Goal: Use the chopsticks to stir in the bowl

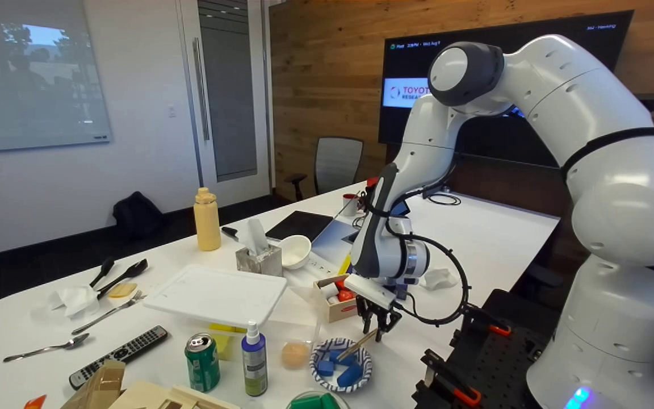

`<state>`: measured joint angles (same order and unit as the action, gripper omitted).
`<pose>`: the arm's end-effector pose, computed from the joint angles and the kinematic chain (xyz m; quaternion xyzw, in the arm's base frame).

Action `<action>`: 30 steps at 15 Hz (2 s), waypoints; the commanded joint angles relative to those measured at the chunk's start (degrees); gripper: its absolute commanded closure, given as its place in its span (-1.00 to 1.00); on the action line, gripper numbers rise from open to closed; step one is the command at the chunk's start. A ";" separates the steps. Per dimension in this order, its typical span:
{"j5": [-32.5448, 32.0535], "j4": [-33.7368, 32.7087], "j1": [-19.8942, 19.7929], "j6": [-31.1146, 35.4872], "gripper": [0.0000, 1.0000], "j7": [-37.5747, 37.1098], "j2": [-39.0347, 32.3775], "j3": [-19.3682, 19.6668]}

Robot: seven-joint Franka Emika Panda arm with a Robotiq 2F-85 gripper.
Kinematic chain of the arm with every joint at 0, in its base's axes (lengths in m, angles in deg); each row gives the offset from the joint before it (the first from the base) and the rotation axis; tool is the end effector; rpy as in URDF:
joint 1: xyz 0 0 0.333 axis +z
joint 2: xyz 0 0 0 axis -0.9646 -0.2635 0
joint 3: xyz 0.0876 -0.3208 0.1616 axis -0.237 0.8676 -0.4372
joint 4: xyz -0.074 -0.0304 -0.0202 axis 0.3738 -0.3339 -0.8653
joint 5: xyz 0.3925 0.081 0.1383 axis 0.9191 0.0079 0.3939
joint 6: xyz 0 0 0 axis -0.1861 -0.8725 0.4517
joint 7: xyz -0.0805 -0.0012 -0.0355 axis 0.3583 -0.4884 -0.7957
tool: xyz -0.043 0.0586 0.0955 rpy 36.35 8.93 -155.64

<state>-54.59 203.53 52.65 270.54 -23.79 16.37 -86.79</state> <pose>0.4533 -0.0906 -0.0190 -0.7066 0.7033 0.0544 0.0563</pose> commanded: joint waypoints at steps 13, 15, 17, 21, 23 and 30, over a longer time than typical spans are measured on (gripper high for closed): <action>-2.73 10.47 19.56 1.31 0.94 -5.96 12.73 11.57; -8.31 14.25 28.49 2.68 0.94 -11.52 15.81 19.13; -14.35 15.34 37.98 4.19 0.94 -16.89 15.87 27.53; -17.30 11.04 56.54 6.70 0.94 -21.62 8.30 41.69; -7.98 8.98 65.01 8.39 0.94 -17.24 4.49 44.79; 10.51 6.68 95.38 7.99 0.94 -18.56 -9.91 57.91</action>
<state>-49.32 210.68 137.19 278.91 -40.99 13.31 -34.77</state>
